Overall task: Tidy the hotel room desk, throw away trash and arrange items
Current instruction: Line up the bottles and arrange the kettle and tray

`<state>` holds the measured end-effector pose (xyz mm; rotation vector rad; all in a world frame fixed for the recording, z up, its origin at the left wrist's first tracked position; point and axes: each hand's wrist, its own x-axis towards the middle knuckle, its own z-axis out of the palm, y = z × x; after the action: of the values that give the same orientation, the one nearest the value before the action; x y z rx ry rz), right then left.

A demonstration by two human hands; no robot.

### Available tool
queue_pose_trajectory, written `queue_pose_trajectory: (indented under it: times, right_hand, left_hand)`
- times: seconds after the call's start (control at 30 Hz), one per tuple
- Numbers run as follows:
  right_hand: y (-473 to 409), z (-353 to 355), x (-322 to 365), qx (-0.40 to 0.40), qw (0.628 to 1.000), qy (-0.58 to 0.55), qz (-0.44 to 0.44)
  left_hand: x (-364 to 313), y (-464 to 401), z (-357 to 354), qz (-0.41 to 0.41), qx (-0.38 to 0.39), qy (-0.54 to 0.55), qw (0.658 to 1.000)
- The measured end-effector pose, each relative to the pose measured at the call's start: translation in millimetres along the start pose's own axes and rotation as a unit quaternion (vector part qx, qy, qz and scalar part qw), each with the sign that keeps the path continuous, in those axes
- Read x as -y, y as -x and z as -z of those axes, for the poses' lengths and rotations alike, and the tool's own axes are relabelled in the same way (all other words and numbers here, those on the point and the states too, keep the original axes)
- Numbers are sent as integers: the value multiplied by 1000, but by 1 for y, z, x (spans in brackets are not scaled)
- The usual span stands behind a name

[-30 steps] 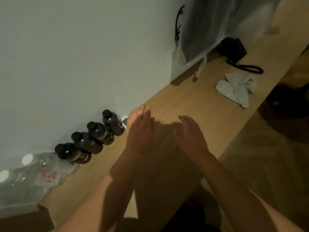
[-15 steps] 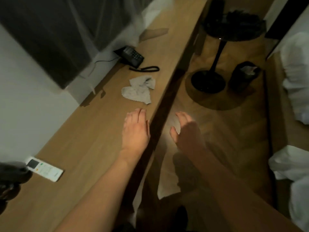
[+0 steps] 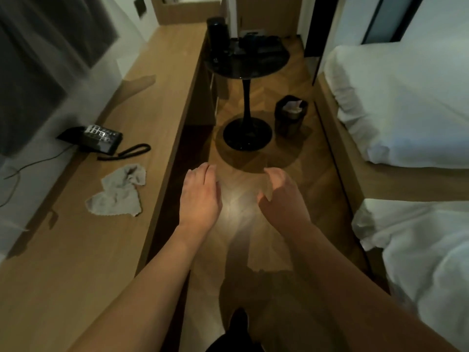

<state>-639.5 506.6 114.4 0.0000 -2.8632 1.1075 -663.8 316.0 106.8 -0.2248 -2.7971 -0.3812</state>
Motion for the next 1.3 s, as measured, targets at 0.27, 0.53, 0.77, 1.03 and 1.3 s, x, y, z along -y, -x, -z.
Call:
queue_pose_trajectory:
  times: [0.27, 0.53, 0.77, 1.03, 1.3]
  right_hand:
    - [-137, -2, -22, -15, 999, 39, 6]
    - [-287, 1, -34, -9, 999, 48, 0]
    - [-412, 5, -63, -6, 1000, 26, -10]
    - [-581, 13, -94, 2, 1000, 11, 7]
    - [-723, 2, -96, 26, 1000, 15, 10]
  left_hand:
    - [9, -127, -62, 9, 2, 22, 1000]
    - [23, -284, -108, -2, 9, 26, 1000]
    - [27, -399, -155, -13, 15, 23, 1000]
    - [23, -545, -204, 23, 6, 37, 999]
    - [45, -666, -243, 83, 25, 45, 995]
